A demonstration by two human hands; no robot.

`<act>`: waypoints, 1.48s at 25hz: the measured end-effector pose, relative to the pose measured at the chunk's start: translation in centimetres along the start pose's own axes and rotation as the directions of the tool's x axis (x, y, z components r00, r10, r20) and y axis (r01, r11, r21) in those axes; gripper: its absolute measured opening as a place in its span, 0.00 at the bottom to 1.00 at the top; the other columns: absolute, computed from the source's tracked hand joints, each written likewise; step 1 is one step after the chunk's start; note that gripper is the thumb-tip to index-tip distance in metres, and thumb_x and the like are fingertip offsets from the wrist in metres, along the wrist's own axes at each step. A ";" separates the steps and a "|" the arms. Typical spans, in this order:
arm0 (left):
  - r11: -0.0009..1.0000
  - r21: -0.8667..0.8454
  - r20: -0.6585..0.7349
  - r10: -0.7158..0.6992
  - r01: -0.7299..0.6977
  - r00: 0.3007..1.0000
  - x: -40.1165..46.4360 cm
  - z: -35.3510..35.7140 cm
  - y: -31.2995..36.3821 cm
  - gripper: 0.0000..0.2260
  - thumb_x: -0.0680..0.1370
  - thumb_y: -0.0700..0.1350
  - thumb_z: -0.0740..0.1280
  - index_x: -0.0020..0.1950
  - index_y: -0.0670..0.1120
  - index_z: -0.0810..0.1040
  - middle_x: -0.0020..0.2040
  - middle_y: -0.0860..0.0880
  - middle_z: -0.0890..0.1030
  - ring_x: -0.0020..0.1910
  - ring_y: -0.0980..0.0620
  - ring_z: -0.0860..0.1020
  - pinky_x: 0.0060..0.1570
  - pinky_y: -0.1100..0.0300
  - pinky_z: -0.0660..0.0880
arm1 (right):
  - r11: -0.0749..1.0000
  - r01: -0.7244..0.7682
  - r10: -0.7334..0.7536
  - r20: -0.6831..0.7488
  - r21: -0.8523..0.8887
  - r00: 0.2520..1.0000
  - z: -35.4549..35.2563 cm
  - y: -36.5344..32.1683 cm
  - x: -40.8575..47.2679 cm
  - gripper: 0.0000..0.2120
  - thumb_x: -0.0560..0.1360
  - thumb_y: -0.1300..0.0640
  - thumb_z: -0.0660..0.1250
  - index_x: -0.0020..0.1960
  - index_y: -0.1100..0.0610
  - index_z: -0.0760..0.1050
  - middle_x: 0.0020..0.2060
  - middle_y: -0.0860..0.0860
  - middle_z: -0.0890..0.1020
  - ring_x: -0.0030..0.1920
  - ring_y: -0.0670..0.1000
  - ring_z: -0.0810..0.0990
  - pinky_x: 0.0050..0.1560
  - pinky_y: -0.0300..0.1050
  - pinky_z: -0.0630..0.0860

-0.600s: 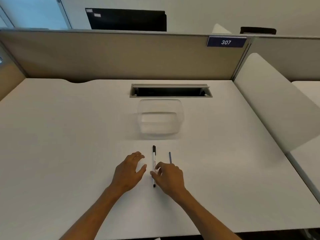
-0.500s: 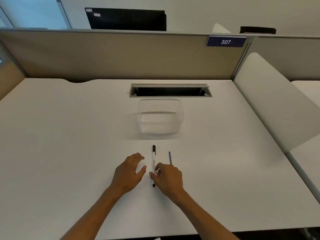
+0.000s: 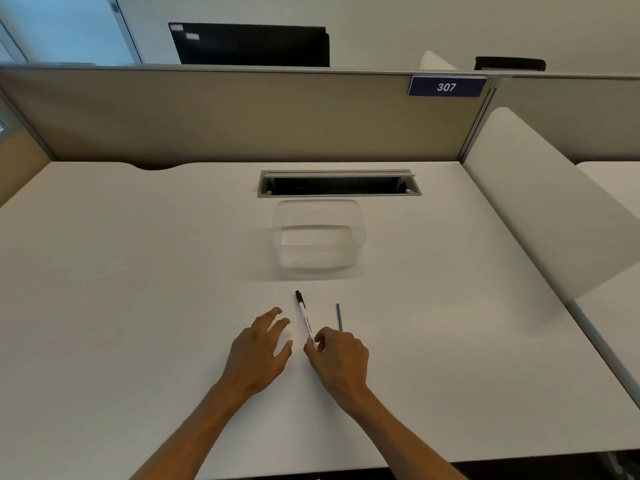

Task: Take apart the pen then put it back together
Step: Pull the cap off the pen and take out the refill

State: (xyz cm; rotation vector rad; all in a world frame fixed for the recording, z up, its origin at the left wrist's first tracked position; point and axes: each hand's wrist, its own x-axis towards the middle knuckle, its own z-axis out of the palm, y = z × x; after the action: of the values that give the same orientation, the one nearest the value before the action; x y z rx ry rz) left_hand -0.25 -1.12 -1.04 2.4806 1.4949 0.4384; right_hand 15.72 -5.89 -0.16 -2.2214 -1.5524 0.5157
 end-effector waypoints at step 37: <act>0.955 0.066 -0.261 0.295 -0.288 0.919 2.9 -5.0 5.3 0.14 0.79 0.50 0.57 0.52 0.45 0.80 0.39 0.50 0.76 0.35 0.53 0.71 0.32 0.62 0.66 | 0.668 -0.079 0.165 -0.044 0.740 0.985 -6.2 -0.6 2.5 0.28 0.78 0.41 0.60 0.25 0.55 0.58 0.19 0.48 0.62 0.24 0.46 0.61 0.27 0.34 0.61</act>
State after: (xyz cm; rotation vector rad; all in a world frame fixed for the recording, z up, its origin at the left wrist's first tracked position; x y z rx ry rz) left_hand 3.56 -0.83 5.82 2.7659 1.2174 0.8440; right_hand 19.12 -3.97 5.25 -1.6649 -0.8834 0.8663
